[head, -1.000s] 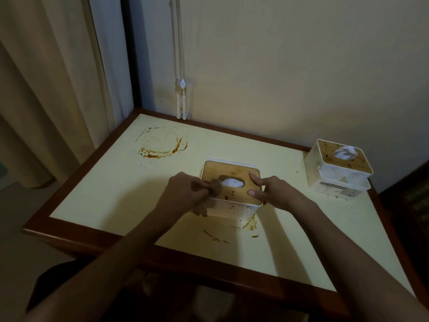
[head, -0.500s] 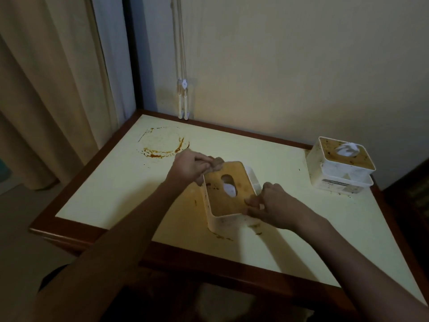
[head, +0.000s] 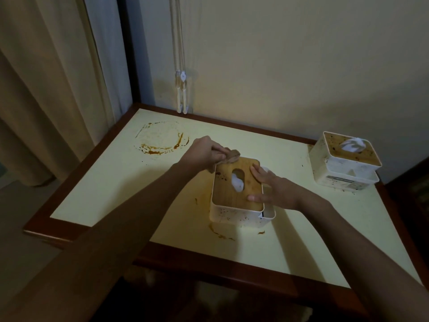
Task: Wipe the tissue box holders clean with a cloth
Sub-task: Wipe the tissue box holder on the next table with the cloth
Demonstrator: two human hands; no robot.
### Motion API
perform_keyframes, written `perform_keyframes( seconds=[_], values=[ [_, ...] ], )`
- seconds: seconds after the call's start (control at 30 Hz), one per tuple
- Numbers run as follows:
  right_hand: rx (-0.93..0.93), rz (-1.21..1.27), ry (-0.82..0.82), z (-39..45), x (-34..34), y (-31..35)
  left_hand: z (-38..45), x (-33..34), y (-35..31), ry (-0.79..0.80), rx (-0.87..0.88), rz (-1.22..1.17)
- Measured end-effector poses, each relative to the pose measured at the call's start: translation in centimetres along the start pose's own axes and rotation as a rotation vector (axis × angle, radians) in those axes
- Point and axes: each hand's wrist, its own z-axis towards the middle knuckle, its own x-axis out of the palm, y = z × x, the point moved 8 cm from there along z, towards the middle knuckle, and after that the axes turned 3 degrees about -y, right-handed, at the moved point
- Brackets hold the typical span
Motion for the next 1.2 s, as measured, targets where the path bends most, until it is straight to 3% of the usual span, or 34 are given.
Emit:
perform_keyframes(
  seconds=[0.2, 0.37, 0.47, 0.67, 0.83, 1.07, 1.2],
  values=[
    [0.001, -0.026, 0.016, 0.0, 0.0, 0.3, -6.4, -0.2, -0.6, -0.105, 0.007, 0.049],
    [-0.001, -0.036, 0.021, 0.0, 0.1, 0.2, -12.4, 0.5, -1.8, -0.033, 0.045, 0.058],
    [0.01, -0.016, 0.025, -0.1, 0.1, 0.1, -11.7, 0.7, -1.5, -0.009, 0.051, 0.113],
    [0.022, 0.008, 0.038, -0.2, 0.2, 0.1, -4.6, 0.4, 0.1, -0.165, -0.041, 0.12],
    [0.031, 0.031, 0.04, 0.0, 0.3, -0.1, -1.9, 0.7, 0.2, -0.177, -0.07, 0.096],
    [0.037, 0.011, 0.039, 0.0, 0.3, -0.2, -8.9, 0.6, -1.0, -0.097, -0.013, 0.092],
    [0.046, -0.055, 0.054, -0.3, 0.1, 0.2, -13.2, 0.8, -1.5, -0.058, -0.074, 0.031]
  ],
)
